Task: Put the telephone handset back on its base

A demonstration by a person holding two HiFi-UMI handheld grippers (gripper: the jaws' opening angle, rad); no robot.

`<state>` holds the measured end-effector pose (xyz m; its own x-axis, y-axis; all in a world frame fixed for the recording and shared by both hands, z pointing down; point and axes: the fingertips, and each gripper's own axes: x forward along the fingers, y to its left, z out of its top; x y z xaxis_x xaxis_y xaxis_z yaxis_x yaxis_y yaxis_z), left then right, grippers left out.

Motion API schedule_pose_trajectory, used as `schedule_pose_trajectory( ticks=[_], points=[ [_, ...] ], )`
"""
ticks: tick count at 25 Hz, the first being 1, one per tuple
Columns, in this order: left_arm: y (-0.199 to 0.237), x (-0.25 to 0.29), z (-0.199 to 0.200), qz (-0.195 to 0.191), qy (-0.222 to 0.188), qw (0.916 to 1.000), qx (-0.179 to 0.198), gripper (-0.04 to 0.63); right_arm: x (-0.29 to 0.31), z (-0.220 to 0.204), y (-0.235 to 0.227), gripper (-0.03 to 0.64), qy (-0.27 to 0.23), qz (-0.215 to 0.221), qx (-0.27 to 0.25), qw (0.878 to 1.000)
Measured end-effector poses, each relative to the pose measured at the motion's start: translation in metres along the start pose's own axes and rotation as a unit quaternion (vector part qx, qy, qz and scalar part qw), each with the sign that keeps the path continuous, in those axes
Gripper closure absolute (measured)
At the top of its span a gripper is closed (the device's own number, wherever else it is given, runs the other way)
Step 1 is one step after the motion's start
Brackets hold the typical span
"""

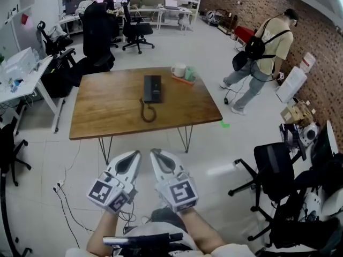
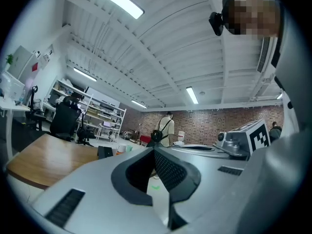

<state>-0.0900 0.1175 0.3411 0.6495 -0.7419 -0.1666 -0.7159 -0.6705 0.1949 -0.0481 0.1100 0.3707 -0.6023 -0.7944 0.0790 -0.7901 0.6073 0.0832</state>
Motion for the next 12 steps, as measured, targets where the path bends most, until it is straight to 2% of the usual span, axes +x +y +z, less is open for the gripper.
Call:
schedule_pose_trajectory(
  ticks=[3, 12],
  points=[
    [-0.002, 0.0, 0.004, 0.008, -0.004, 1.0, 0.002, 0.594, -0.006, 0.004, 0.001, 0.614, -0.002, -0.001, 0.001, 1.0],
    [-0.025, 0.014, 0.002, -0.011, -0.009, 0.9998, 0.015, 0.594, -0.019, 0.008, -0.013, 0.614, -0.006, -0.008, -0.014, 1.0]
  ],
)
